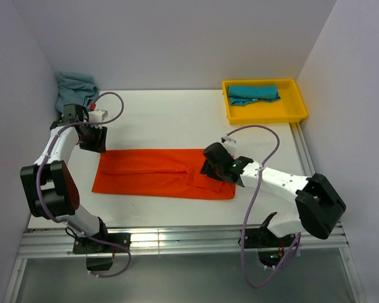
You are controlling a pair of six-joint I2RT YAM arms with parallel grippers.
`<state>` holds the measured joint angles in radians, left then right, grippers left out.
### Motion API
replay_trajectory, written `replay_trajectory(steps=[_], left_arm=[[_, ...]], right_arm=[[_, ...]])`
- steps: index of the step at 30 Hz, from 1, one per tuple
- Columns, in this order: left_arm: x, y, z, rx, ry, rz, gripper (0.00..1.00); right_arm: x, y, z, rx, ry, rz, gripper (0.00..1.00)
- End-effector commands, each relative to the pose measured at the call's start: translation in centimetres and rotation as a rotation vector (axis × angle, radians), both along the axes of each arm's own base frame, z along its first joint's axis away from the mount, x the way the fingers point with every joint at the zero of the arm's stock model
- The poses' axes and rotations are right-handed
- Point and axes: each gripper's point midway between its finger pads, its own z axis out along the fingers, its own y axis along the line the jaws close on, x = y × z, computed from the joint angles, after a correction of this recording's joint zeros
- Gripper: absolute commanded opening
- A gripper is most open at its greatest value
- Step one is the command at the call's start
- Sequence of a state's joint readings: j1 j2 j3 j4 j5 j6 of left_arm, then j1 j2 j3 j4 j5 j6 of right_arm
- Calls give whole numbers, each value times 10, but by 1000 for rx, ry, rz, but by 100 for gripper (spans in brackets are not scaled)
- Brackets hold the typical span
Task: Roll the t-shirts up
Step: Fold the tshirt
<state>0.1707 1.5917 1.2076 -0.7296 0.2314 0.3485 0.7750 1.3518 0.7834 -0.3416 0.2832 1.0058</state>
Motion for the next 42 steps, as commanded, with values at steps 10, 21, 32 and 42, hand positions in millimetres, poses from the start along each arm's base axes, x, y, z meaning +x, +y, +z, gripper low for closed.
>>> replay_trajectory(steps=[10,21,32,42], left_arm=[[-6,-8,30,-30,-62,-21,50],[-12,-8,37,-49,-78,-44,50],[-16,-1,38,-66,-70,-18,50],[-20,-5,31,-89,-33,-21,50]], right_arm=[[3,-40,-60,-55,180,-244,68],[-14,-88,-80,-244,358,-415,73],[-8,-154,-64,-272,361,-465,76],[2,-219,-44,-309,349,-519,78]])
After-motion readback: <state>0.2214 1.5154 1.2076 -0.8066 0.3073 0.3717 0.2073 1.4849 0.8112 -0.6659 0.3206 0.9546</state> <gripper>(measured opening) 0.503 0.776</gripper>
